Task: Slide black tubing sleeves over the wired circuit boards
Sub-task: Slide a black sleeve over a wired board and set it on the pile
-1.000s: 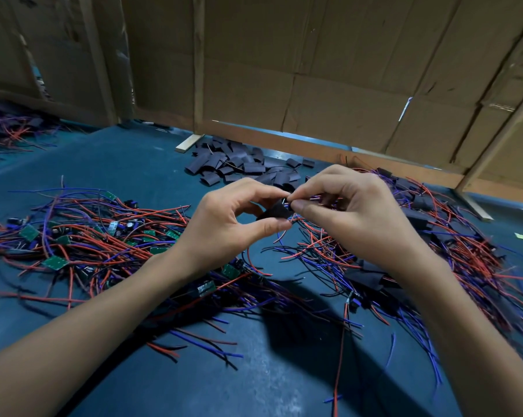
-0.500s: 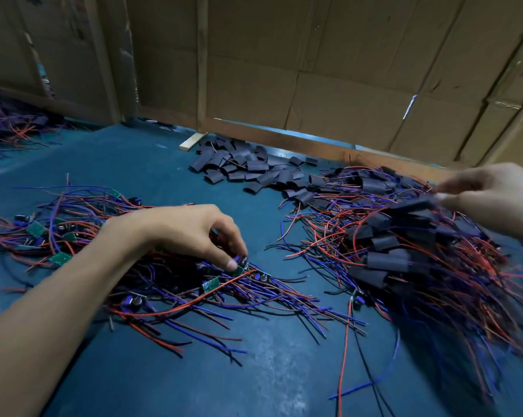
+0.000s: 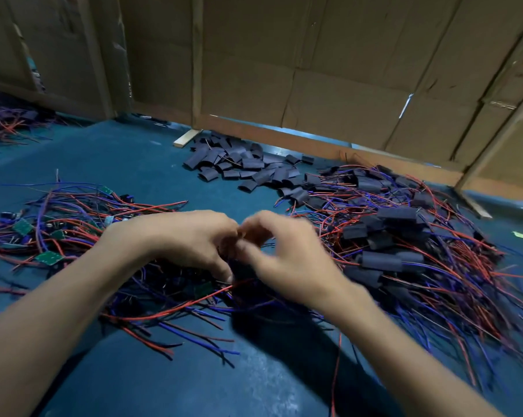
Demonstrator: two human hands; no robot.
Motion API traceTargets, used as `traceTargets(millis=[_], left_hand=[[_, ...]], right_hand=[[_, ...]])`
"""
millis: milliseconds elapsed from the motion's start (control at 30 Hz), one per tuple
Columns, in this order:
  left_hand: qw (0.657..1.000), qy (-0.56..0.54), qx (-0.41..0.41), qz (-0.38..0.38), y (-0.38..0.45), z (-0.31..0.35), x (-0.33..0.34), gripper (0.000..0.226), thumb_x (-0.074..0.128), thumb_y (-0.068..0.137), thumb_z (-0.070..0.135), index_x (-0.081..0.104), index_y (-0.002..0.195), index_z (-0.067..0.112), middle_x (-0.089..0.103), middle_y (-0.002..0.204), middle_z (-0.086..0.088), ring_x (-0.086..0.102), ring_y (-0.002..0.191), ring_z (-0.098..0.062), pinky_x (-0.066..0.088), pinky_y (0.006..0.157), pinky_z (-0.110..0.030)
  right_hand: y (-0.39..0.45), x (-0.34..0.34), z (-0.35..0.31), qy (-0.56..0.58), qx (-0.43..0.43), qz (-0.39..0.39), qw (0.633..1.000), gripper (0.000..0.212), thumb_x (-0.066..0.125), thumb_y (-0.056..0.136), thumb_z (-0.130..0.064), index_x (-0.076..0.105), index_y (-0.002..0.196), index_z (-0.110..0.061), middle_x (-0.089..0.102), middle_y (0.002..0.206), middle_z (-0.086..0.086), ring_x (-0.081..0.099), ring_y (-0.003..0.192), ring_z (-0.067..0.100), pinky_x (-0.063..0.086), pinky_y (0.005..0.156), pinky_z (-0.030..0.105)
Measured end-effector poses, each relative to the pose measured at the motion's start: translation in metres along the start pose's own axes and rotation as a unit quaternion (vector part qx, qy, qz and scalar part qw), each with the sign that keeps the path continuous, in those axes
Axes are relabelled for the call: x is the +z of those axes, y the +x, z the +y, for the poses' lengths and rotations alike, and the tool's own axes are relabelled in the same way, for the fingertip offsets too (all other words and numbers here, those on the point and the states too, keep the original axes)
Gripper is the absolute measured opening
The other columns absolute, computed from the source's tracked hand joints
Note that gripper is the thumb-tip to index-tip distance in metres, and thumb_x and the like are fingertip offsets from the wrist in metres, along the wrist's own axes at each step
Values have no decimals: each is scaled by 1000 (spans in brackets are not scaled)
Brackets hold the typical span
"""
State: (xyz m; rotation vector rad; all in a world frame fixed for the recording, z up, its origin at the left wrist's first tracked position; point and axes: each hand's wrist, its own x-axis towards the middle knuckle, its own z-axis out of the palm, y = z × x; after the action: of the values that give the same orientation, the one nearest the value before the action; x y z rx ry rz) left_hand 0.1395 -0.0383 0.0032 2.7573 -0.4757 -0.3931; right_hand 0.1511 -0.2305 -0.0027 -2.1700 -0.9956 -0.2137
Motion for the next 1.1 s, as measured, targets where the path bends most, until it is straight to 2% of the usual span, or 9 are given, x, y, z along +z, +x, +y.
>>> traceTargets(millis=[167, 267, 400, 500, 633, 733, 833, 900, 1100], left_hand=[[997, -73, -11, 37, -4, -10, -5, 40, 91, 68, 37, 57, 86, 32, 64, 76, 23, 56, 67, 3, 41, 60, -16], [986, -141, 9, 93, -7, -7, -7, 45, 94, 65, 28, 61, 96, 31, 71, 82, 16, 63, 74, -2, 50, 69, -25], [934, -203, 86, 279, -10, -1, -10, 49, 92, 68, 19, 62, 108, 22, 70, 85, 2, 66, 81, -13, 55, 79, -37], [897, -176, 168, 369, -3, 13, 0, 42, 84, 78, 11, 61, 113, 14, 60, 92, -1, 62, 84, -17, 53, 75, -25], [868, -127, 218, 427, 10, 20, 8, 44, 83, 79, 22, 63, 116, 10, 57, 96, -2, 58, 86, -9, 41, 76, -8], [900, -159, 150, 376, 22, -3, -3, 46, 81, 79, 37, 63, 117, 19, 66, 87, 3, 60, 75, -7, 44, 73, -16], [953, 24, -43, 297, 56, -35, -21, 62, 78, 85, 38, 46, 138, 31, 64, 112, 3, 62, 106, -20, 45, 91, -37], [957, 112, -106, 246, 83, -46, -23, 64, 71, 90, 37, 39, 145, 33, 55, 128, -2, 51, 123, -27, 40, 100, -48], [942, 12, -223, 251, 142, -47, -15, 34, 62, 95, 44, 67, 113, 15, 61, 118, -15, 51, 121, -39, 42, 98, -44]], right_hand=[[-7, 25, 22, 44, 112, -76, 990, 26, 69, 90, -24, 60, 115, -29, 74, 93, -9, 64, 83, 1, 42, 73, 8], [-4, 23, 25, 7, 90, -86, 992, 15, 66, 95, -23, 74, 107, -22, 76, 96, -3, 68, 90, 11, 50, 82, 23], [4, 8, 19, 303, 149, -6, 941, 14, 63, 99, -20, 74, 104, -13, 77, 88, 4, 71, 76, 18, 56, 71, 28], [10, -11, 10, 376, 168, -27, 911, 16, 72, 92, -16, 71, 104, -6, 74, 74, 8, 70, 59, 20, 57, 56, 28], [17, -44, 7, 281, 193, -15, 940, 8, 80, 84, -10, 74, 89, -9, 68, 62, 2, 47, 42, 5, 36, 44, 19], [21, -82, 5, 192, 161, 17, 968, 4, 75, 86, -8, 77, 88, -12, 73, 69, 1, 47, 42, -3, 34, 44, 9], [23, -113, 14, 113, 171, 45, 978, 22, 59, 92, -16, 79, 89, -24, 63, 63, -5, 43, 47, 3, 34, 45, 15], [24, -123, 21, 128, 199, 47, 970, 30, 50, 93, -16, 80, 89, -20, 52, 61, 0, 43, 48, 12, 35, 44, 22], [23, -118, 29, 199, 266, 7, 943, 33, 44, 80, -10, 70, 61, -9, 63, 60, 14, 50, 47, 27, 33, 43, 27]])
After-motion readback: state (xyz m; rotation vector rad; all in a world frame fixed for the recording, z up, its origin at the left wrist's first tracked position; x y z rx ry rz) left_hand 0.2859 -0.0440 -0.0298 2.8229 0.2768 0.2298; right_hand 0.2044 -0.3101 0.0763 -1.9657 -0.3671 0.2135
